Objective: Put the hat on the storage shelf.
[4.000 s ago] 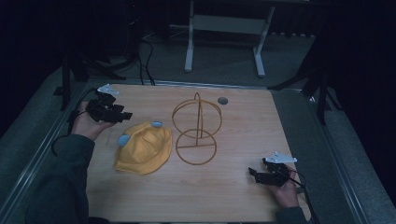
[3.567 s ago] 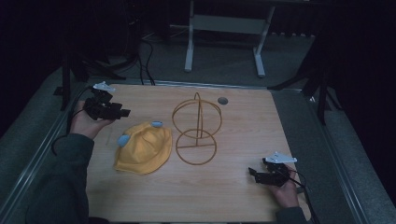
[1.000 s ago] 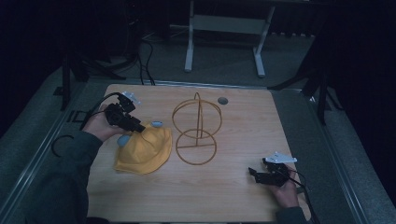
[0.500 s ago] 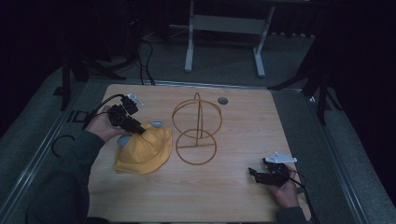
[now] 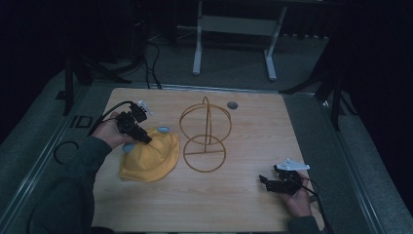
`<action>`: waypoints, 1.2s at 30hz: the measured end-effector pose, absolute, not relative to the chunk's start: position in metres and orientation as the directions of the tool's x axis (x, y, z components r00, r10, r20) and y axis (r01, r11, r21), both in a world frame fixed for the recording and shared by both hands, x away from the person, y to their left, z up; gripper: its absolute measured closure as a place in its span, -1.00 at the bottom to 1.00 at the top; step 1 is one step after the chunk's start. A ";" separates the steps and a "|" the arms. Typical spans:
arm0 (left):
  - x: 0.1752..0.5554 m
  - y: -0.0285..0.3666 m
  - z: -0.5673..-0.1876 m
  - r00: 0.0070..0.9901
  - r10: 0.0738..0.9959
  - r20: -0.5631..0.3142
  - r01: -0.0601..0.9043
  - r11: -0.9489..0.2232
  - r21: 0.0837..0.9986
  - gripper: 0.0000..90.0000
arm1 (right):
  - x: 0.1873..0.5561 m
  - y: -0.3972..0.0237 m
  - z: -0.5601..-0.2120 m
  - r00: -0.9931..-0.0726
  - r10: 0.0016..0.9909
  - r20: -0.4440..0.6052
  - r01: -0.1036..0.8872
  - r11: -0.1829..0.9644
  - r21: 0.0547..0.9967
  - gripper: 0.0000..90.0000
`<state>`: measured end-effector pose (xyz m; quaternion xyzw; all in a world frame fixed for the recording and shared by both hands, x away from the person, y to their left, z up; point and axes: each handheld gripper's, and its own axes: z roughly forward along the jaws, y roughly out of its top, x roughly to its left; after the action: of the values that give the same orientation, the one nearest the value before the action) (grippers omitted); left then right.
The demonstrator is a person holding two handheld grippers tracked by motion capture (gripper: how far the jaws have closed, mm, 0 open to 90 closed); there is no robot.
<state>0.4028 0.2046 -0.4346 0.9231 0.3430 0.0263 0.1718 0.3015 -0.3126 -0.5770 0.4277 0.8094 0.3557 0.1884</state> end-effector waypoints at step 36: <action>0.402 0.205 -0.431 0.785 0.619 -0.020 0.605 -0.758 0.244 0.87 | 0.302 -0.313 -0.577 -0.563 0.826 -0.001 0.558 0.381 0.737 -0.51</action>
<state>0.4021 0.2051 -0.4312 0.9371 0.3265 0.0309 0.1192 0.3015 -0.3126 -0.5771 0.4276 0.8094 0.3558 0.1884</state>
